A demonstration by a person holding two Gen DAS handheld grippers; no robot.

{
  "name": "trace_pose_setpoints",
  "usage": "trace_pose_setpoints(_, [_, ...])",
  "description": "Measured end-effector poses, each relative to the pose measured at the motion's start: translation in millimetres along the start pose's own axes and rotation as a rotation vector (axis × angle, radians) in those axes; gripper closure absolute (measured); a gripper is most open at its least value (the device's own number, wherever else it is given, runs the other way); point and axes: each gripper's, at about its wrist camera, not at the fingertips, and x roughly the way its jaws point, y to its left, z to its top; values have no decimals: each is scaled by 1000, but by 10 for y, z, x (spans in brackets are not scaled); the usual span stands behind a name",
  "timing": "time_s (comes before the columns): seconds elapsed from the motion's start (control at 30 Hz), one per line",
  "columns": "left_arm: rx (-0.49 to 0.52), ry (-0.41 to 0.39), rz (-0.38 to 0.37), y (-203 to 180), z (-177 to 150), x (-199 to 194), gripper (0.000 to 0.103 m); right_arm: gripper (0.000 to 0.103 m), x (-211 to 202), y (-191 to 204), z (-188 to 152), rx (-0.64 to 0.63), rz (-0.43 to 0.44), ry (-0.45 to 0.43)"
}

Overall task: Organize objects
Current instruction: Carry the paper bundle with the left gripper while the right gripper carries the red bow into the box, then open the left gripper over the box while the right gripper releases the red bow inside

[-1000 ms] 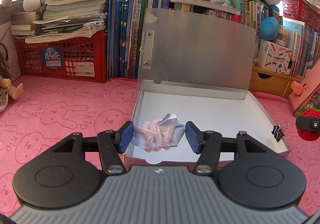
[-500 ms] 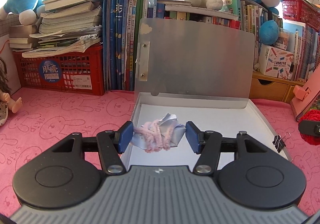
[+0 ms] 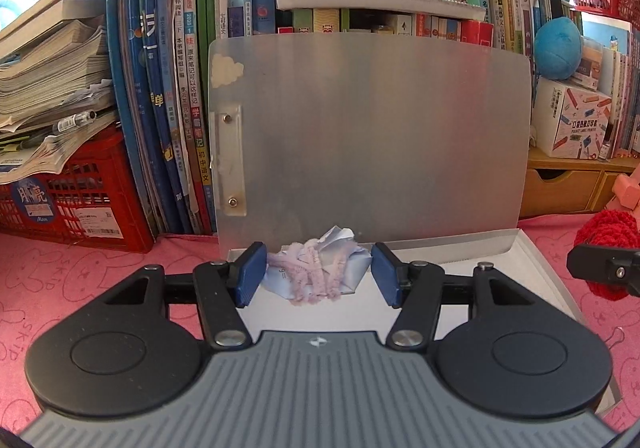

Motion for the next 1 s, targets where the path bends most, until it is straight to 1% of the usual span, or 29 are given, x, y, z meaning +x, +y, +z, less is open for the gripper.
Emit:
trace_pose_setpoints(0.07, [-2, 22, 3, 0, -77, 95, 40, 35, 108, 20, -48, -2, 2, 14])
trace_pose_setpoints(0.13, [-15, 61, 6, 9, -154, 180, 40, 35, 225, 32, -104, 12, 11, 42])
trace_pose_setpoints(0.2, [-4, 88, 7, 4, -227, 232, 40, 35, 333, 72, -160, 5, 9, 64])
trace_pose_setpoints(0.33, [56, 104, 18, -36, -335, 299, 40, 34, 488, 179, -224, -28, 9, 97])
trace_pose_setpoints(0.43, [46, 133, 10, -16, -395, 365, 40, 34, 584, 246, -250, -54, -1, 124])
trace_pose_setpoints(0.57, [50, 138, 8, -3, -424, 358, 39, 33, 670, 292, -281, -64, -7, 164])
trace_pose_setpoints(0.63, [66, 135, 10, -13, -427, 323, 39, 30, 680, 301, -318, -64, -30, 167])
trace_pose_setpoints(0.67, [71, 138, 11, -13, -435, 302, 36, 29, 673, 295, -336, -58, -36, 169])
trace_pose_setpoints(0.7, [71, 142, 12, -10, -443, 270, 34, 26, 654, 284, -350, -48, -39, 171])
trace_pose_setpoints(0.73, [68, 143, 12, -3, -449, 226, 29, 23, 615, 268, -360, -35, -38, 172])
trace_pose_setpoints(0.87, [92, 110, 25, -2, -445, -45, 18, 17, 354, 259, -337, -32, -44, 134])
trace_pose_setpoints(0.93, [105, 94, 38, -9, -440, -197, 16, 15, 198, 265, -317, -34, -43, 117])
trace_pose_setpoints(1.0, [102, 80, 33, -7, -441, -363, 14, 14, 29, 290, -308, -41, -41, 102])
